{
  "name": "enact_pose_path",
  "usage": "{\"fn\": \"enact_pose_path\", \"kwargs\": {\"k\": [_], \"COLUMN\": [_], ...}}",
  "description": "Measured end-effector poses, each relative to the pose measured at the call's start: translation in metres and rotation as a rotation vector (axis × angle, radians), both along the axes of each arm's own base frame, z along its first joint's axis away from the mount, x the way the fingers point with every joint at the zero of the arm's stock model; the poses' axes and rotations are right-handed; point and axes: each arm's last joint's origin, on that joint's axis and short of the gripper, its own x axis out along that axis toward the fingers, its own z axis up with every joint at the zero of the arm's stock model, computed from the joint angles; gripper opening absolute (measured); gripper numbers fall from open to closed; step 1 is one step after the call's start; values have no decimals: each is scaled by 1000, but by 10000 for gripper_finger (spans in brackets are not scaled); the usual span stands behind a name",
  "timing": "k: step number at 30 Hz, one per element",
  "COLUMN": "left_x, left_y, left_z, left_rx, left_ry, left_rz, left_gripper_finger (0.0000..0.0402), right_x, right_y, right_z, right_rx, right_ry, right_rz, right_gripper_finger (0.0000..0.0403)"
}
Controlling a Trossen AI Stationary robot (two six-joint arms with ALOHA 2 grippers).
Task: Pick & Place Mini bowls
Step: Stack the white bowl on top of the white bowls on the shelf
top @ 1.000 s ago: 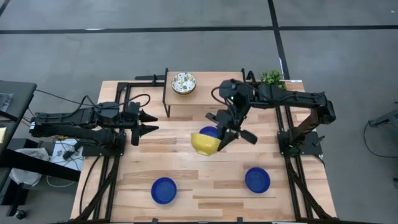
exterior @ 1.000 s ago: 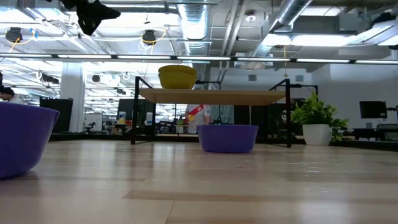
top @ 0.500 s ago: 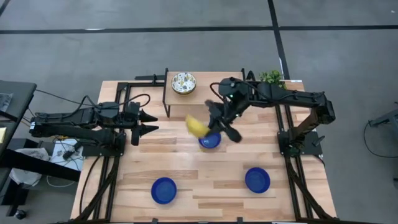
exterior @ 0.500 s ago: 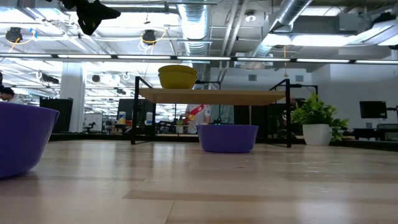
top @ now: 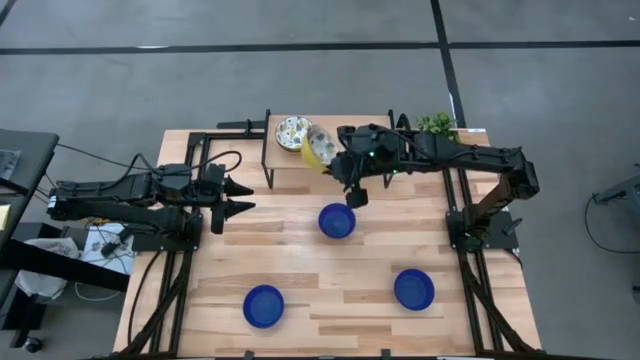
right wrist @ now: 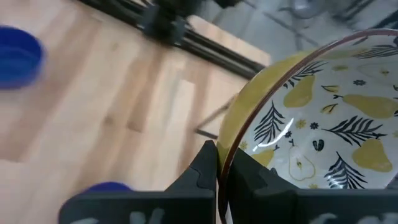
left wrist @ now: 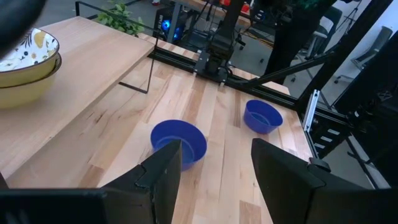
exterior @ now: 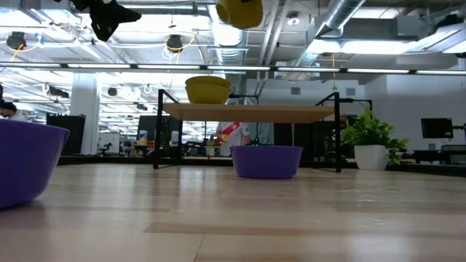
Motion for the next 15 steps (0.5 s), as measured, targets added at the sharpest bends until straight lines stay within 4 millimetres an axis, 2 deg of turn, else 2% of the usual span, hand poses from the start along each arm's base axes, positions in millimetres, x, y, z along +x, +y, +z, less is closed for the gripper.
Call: {"fn": "enact_pose_path", "kwargs": {"k": [5, 8, 15], "left_x": [0, 0, 5], "left_y": [0, 0, 0], "left_z": [0, 0, -1], "left_rx": [-3, -3, -3], "left_ry": [0, -1, 17], "left_rz": [0, 0, 0], "left_gripper_finger": [192, 192, 192], "right_x": [0, 8, 42], "right_y": [-14, -24, -52], "right_z": [3, 6, 10], "right_rx": [-74, -116, -201], "right_ry": [-3, 19, 172], "right_rz": [-14, -27, -10], "right_gripper_finger": [0, 0, 0]}}
